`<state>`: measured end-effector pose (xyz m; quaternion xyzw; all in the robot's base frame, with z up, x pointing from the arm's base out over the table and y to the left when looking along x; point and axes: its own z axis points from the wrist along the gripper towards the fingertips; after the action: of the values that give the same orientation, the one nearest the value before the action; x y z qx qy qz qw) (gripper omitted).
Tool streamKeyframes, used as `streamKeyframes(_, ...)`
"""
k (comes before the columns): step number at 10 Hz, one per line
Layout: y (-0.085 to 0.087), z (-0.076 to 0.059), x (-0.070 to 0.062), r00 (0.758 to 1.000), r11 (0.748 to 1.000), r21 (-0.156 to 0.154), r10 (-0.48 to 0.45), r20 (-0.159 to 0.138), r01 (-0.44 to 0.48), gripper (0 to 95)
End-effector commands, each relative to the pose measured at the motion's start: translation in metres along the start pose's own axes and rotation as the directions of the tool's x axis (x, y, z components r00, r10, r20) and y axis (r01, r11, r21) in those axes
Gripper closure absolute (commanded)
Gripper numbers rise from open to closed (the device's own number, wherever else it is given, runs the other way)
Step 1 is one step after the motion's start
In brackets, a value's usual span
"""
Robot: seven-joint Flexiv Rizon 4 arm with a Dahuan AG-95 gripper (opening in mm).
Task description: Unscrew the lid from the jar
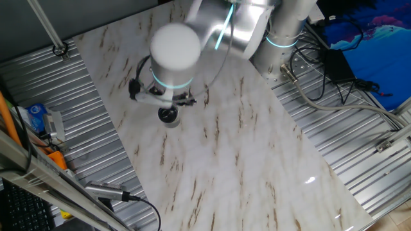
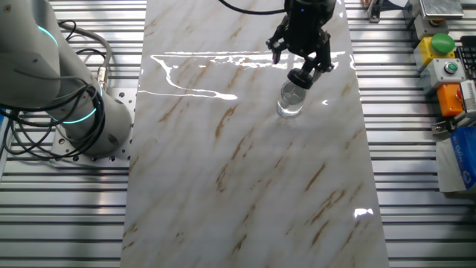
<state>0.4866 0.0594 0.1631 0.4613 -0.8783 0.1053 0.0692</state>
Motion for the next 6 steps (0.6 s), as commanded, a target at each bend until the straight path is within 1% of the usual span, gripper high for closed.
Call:
streamKeyframes(1, -0.010, -0.018, 0.023, 0.997, 0.997, -0.022, -0.071, 0.020, 0.071, 0.0)
streamKeyframes(2, -0.015, -0.023, 0.031, 0.991, 0.992, -0.009, -0.128, 0.026, 0.129, 19.0)
streamKeyframes(3, -0.019, -0.025, 0.041, 0.984, 0.984, -0.001, -0.176, 0.027, 0.176, 19.0)
streamKeyframes(4, -0.021, -0.022, 0.050, 0.976, 0.977, 0.022, -0.213, 0.035, 0.212, 19.0)
streamKeyframes(5, -0.021, -0.019, 0.056, 0.972, 0.973, 0.031, -0.231, 0.047, 0.230, 38.0)
streamKeyframes(6, -0.019, -0.016, 0.056, 0.972, 0.973, 0.034, -0.228, 0.055, 0.227, 38.0)
